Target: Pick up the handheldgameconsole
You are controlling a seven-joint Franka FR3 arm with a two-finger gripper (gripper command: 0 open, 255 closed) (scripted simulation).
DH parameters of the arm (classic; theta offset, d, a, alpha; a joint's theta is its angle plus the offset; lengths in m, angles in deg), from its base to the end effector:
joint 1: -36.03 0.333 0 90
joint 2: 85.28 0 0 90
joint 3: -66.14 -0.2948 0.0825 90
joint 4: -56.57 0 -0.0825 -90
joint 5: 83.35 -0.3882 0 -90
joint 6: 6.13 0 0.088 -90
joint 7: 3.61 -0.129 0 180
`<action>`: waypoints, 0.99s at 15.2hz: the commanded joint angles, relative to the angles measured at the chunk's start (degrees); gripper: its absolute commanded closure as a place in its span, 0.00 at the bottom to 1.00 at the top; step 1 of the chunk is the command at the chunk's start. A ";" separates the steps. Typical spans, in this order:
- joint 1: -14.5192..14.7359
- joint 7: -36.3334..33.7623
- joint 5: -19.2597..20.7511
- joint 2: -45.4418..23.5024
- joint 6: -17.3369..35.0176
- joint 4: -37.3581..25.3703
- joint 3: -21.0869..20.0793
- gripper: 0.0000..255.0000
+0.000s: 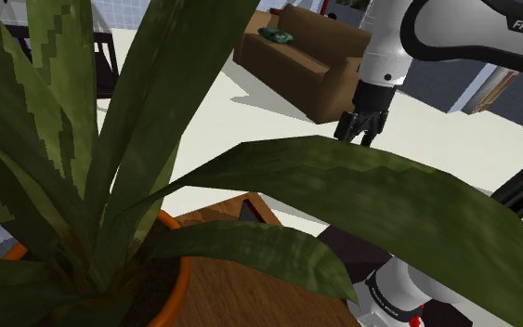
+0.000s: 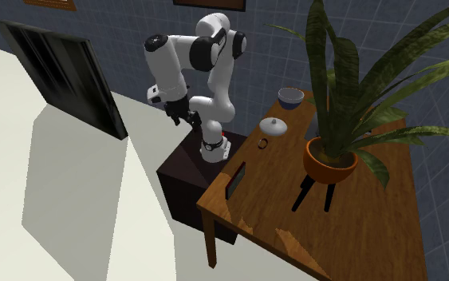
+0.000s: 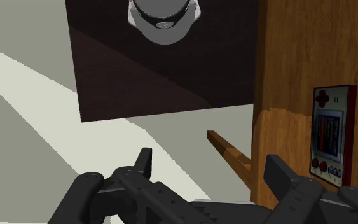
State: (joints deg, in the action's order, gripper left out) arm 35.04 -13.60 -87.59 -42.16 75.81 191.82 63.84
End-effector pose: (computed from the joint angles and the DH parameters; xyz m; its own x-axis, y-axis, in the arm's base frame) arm 0.3134 0.0195 0.5300 0.9707 -0.1562 -0.1825 -0.1616 -0.9867 -0.0151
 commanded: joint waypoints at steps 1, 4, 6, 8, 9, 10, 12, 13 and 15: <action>0.00 0.00 0.00 0.00 0.00 0.00 0.00 0.00; 1.41 -3.33 -2.63 0.72 4.50 3.50 -3.61 0.00; 2.42 -5.53 -4.35 0.74 7.65 5.47 -6.12 0.00; 3.42 -7.71 -6.03 0.36 10.92 7.15 -8.71 0.00; 3.91 -8.80 -6.84 0.02 12.60 7.87 -10.04 0.00; 4.40 -9.89 -7.62 -0.43 14.31 8.51 -11.39 0.00; 5.32 -12.08 -9.08 -1.66 17.81 9.55 -14.15 0.00; 5.73 -13.19 -9.75 -2.43 19.60 9.95 -15.57 0.00; 6.46 -15.44 -10.91 -4.30 23.25 10.49 -18.44 0.00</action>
State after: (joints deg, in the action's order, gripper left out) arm 40.96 -27.75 -97.73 -45.97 97.17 201.64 46.94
